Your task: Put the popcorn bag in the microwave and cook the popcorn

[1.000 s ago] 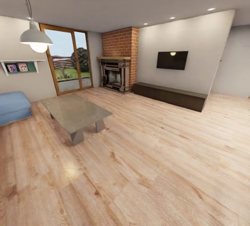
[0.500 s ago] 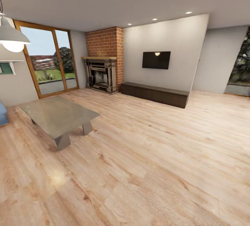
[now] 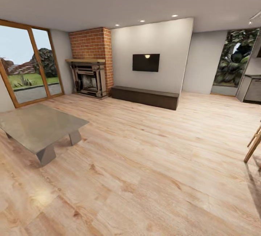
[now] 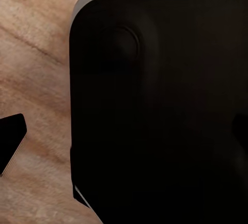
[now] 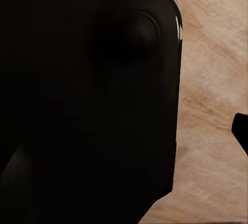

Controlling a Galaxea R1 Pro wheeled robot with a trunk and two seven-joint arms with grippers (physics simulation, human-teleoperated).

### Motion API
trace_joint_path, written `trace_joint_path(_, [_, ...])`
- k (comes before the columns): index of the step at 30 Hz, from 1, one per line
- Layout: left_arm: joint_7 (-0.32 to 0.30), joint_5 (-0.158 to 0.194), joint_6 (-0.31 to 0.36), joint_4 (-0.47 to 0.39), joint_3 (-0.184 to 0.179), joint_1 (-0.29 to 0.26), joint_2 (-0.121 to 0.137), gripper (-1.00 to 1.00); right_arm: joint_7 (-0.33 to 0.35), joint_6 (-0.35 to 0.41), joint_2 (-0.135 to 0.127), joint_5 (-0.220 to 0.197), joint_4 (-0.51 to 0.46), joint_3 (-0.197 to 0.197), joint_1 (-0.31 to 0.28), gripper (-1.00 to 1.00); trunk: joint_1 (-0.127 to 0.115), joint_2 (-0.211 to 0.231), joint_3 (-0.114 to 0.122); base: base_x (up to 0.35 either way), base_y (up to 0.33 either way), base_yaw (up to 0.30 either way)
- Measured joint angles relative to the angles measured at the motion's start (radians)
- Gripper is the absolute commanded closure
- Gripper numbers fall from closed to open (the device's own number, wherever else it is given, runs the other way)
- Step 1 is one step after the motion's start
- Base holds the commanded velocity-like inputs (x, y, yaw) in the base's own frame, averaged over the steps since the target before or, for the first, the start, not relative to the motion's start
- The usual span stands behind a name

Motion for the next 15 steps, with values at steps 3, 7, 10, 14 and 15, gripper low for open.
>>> trace_joint_path(3, [-0.001,0.000,0.000,0.000,0.000,0.000,0.000,-1.00,0.000,0.000,0.000,0.000,0.000,0.000,0.000,-1.00,0.000,0.000,0.000,0.077,0.000,-0.286])
trace_joint_path(7, [-0.001,0.000,0.000,0.000,0.000,0.000,0.000,-1.00,0.000,0.000,0.000,0.000,0.000,0.000,0.000,-1.00,-0.001,0.000,0.000,0.270,0.000,-0.286])
trace_joint_path(10, [-0.001,0.000,0.000,0.000,-0.001,0.000,0.000,-1.00,0.000,0.000,0.000,0.000,0.000,0.000,0.000,-1.00,-0.001,0.000,0.000,0.311,0.000,-0.286])
trace_joint_path(14, [-0.001,0.000,0.000,0.000,-0.001,0.000,0.000,-1.00,0.000,0.000,0.000,0.000,0.000,0.000,0.000,-1.00,-0.001,0.000,0.000,0.319,0.000,-0.286])
trace_joint_path(15, [-0.001,0.000,0.000,0.001,-0.001,0.000,0.000,-1.00,0.000,0.000,0.000,0.000,0.000,0.000,0.000,-1.00,-0.001,0.000,0.000,0.321,0.000,-0.286])
